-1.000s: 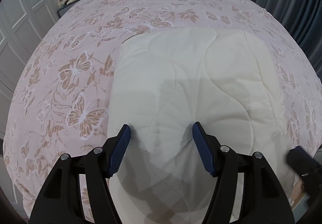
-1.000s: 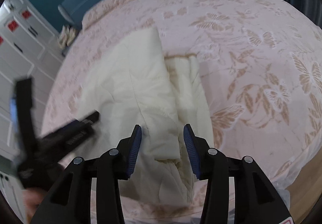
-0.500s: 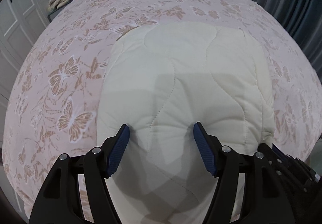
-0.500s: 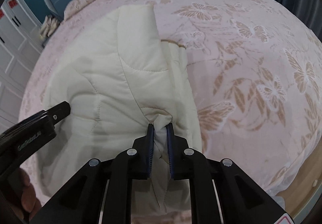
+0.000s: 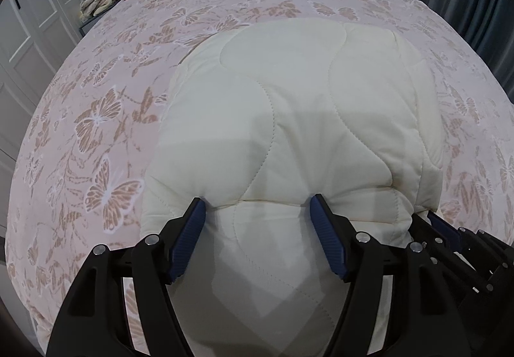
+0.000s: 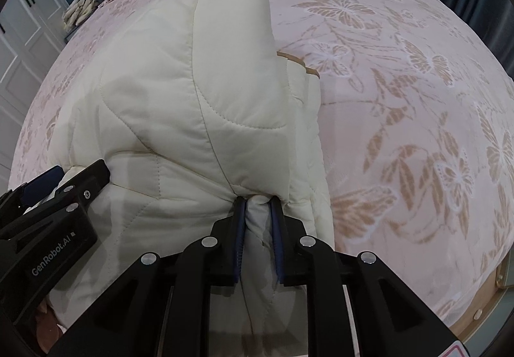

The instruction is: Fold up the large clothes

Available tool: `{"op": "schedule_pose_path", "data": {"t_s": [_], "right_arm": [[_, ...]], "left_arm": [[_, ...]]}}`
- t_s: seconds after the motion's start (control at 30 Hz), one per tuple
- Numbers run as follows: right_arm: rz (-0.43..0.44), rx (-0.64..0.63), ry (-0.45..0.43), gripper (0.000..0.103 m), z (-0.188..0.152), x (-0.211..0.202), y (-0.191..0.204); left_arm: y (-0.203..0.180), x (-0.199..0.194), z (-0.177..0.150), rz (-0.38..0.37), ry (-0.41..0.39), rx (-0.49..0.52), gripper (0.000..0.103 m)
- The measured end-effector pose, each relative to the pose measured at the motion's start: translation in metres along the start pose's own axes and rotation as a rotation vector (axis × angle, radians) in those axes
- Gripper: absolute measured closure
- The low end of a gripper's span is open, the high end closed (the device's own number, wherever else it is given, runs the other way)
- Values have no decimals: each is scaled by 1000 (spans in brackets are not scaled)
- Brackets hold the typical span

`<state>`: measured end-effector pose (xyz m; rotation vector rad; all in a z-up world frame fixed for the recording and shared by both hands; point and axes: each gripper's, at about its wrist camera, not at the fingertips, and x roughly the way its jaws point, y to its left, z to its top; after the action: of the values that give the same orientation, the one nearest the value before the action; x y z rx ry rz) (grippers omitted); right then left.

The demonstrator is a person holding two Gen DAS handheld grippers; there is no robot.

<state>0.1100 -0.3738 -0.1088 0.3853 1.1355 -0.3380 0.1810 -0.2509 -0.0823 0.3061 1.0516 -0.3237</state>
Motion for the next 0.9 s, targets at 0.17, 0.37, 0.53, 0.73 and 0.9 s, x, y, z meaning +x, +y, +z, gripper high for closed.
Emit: {"op": "schedule_pose_path", "data": {"t_s": [0.17,0.37,0.53,0.73,0.9], "right_arm": [[2,-2,-4,87,2,4,-1],[22,29,-29,86,-1,-3,-4],[104,136,-99,60,-10,-47,-22],[111,141,-132,24,-25,-62,-39],[232,206,-15,18,-35,-35,-39]], "left_arm": [[-2,5,-1,11,-7,7,37],[-2,5,-1,2,-17,-2,36],[27,-15,-7,-104,-26,-76,25],[94,-35,-38,-270,11,-266,16],[129,-10,-66,-437,107,-453,12]]}}
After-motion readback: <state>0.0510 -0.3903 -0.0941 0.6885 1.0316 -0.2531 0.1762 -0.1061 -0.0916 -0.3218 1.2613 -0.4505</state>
